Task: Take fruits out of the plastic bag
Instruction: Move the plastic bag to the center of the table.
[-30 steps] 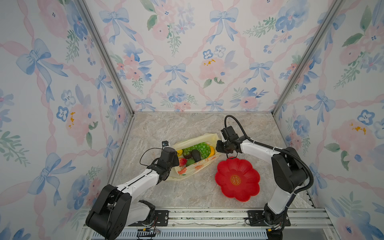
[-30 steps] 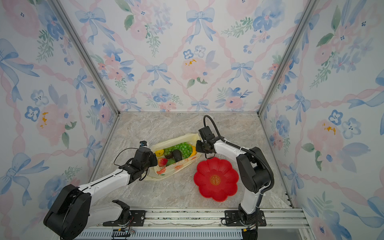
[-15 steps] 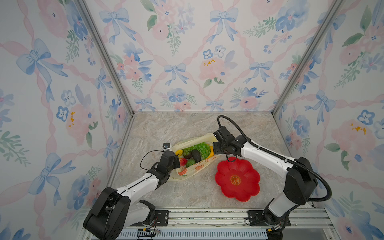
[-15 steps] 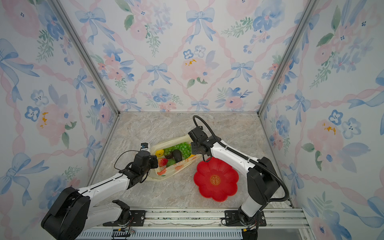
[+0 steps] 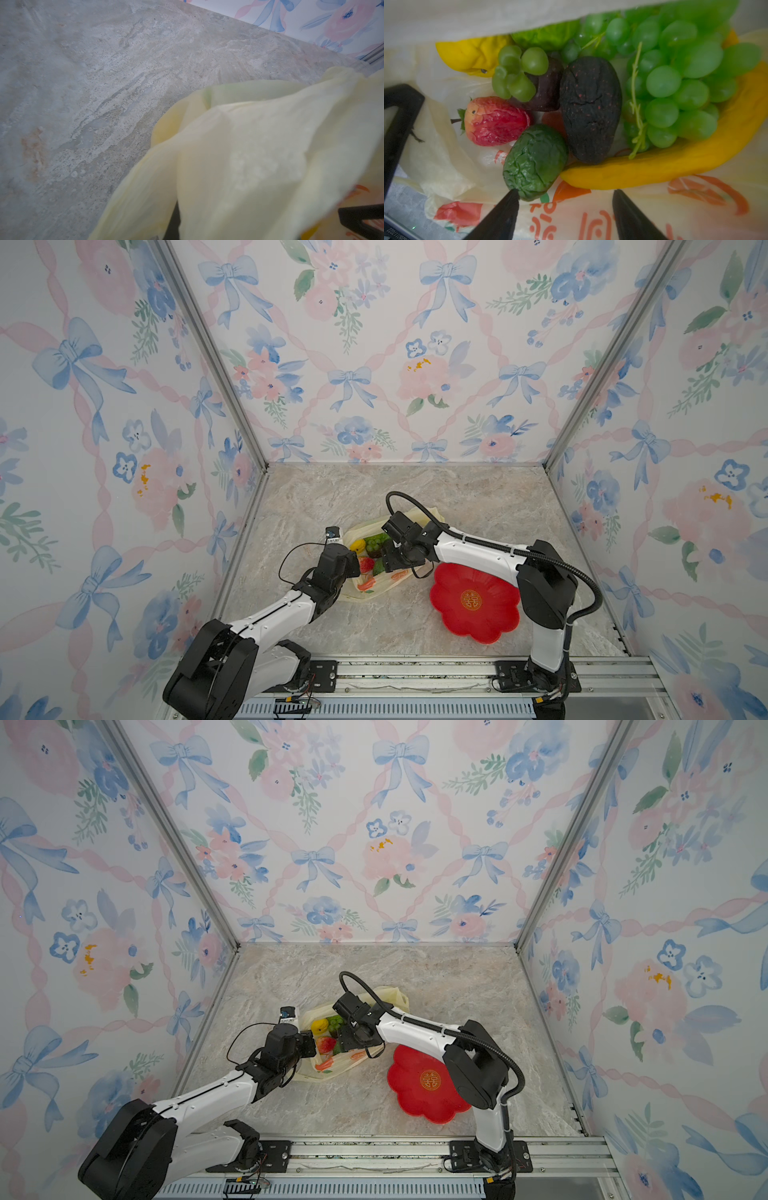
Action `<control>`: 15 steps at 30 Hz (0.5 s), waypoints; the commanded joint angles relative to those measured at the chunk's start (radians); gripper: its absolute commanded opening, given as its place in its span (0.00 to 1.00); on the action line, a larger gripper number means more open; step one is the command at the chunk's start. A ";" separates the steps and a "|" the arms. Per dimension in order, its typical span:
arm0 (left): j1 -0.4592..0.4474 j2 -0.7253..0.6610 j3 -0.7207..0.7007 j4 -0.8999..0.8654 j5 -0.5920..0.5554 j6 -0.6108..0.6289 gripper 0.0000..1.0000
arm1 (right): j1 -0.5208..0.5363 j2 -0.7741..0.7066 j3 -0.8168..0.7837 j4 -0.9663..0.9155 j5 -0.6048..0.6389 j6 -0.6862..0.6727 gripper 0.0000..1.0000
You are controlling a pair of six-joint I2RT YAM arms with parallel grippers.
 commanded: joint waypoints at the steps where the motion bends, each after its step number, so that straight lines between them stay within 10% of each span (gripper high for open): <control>1: -0.007 -0.017 -0.013 0.015 0.014 -0.008 0.09 | 0.021 0.001 -0.022 0.026 -0.045 0.067 0.75; 15: -0.007 -0.022 -0.019 0.015 0.007 -0.004 0.08 | 0.041 -0.062 -0.150 0.023 -0.015 0.095 0.76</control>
